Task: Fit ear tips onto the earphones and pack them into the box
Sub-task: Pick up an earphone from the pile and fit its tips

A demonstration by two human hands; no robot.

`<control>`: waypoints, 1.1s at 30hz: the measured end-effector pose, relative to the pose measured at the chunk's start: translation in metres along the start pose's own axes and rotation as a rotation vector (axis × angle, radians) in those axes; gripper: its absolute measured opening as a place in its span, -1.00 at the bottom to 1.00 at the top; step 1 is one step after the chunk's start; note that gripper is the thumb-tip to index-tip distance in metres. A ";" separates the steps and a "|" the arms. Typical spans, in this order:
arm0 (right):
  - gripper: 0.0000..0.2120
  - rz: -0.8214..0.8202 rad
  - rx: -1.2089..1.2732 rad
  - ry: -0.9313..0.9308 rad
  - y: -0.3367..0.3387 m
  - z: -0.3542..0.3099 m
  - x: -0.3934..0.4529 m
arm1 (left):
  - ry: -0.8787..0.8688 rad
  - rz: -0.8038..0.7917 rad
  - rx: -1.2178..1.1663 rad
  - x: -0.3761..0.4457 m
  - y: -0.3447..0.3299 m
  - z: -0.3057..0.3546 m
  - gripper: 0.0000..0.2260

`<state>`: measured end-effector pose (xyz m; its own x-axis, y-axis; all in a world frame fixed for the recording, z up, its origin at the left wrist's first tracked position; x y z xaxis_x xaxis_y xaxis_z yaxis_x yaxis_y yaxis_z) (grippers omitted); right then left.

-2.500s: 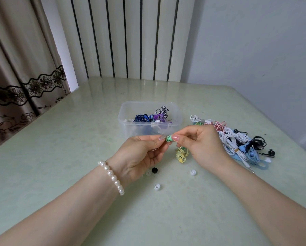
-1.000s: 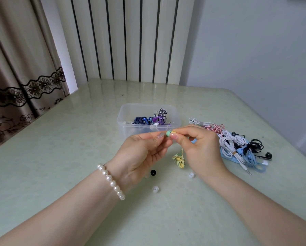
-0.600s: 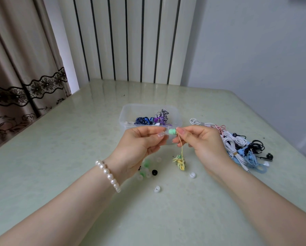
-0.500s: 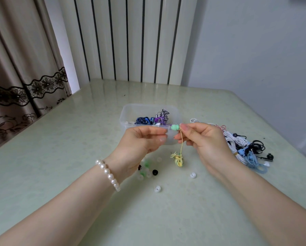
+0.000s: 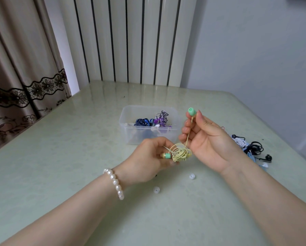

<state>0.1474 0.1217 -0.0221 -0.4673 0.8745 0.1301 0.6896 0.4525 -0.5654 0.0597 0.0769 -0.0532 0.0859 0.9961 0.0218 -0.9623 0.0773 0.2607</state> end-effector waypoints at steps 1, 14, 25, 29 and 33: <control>-0.86 0.024 0.006 0.005 0.004 -0.001 0.001 | 0.031 0.005 -0.065 0.001 0.003 -0.003 -0.81; -0.86 0.097 -0.019 0.023 0.021 0.004 0.005 | 0.228 -0.011 -0.470 -0.001 0.002 -0.014 -0.95; -0.92 0.180 -1.012 0.164 0.044 -0.002 0.007 | 0.127 0.160 -0.035 0.002 0.018 -0.013 -0.93; -0.87 0.205 -1.391 0.133 0.051 0.002 0.008 | 0.149 0.151 -0.023 0.002 0.015 -0.016 -0.85; -0.79 0.152 -1.612 0.063 0.050 0.008 0.008 | 0.154 0.175 -0.053 0.002 0.019 -0.016 -0.83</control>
<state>0.1740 0.1496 -0.0556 -0.3499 0.9130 0.2097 0.5774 0.0339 0.8157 0.0369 0.0811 -0.0639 -0.1195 0.9891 -0.0861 -0.9716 -0.0987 0.2150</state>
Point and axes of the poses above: each hand's wrist, its own x-axis towards the middle knuckle, its own y-axis out of the back of the hand, z = x × y, the point moved 9 cm from there along x, towards the middle knuckle, and after that the axes turned 5 degrees about y, right-handed, at the moved point
